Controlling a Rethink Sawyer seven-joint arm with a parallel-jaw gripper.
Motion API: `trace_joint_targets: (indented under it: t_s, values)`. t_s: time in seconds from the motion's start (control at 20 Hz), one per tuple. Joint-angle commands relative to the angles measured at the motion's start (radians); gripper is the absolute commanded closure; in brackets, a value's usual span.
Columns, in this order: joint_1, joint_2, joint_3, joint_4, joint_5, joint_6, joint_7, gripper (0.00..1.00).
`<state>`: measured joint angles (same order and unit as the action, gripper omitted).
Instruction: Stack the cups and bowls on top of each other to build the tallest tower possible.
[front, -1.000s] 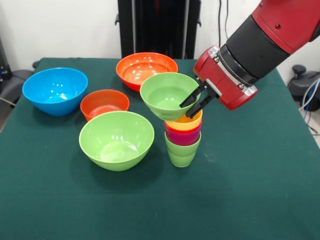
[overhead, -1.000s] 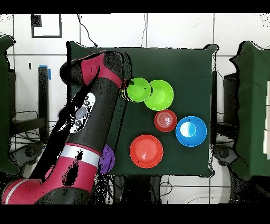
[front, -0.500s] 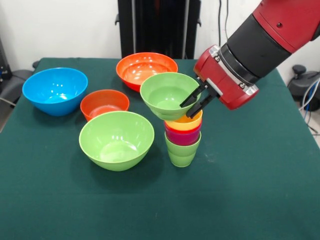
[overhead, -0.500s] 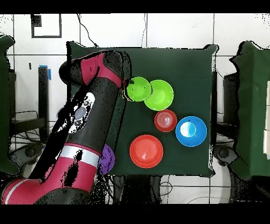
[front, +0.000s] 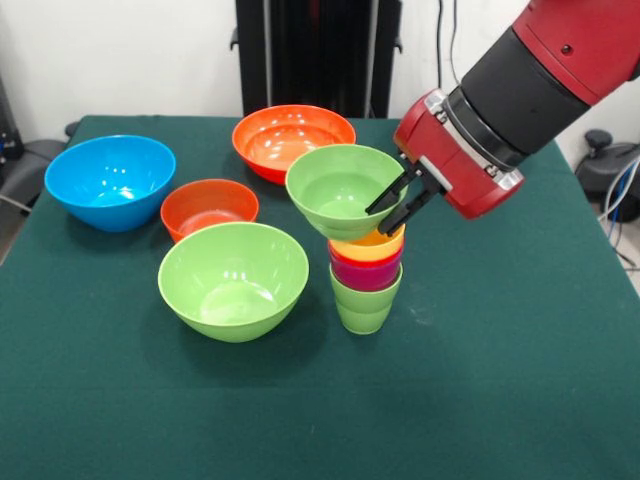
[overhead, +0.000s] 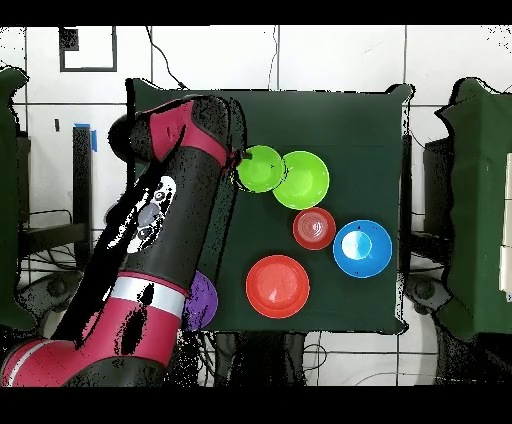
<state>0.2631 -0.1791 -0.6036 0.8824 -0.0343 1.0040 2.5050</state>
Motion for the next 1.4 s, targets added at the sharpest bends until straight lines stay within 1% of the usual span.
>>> trace_joint_targets:
  t_s: [0.05,0.4,0.6,0.85,1.4]
  values:
    - [0.021,0.033,0.074,-0.044,0.023,0.134,0.087,1.00]
    - [0.017,0.039,0.077,-0.059,0.020,0.144,0.075,1.00]
    - [0.026,0.039,0.078,-0.058,0.019,0.153,0.081,1.00]
    - [0.029,0.032,0.085,-0.035,0.014,0.124,0.080,1.00]
    - [0.033,0.036,0.077,-0.021,-0.003,0.069,0.090,1.00]
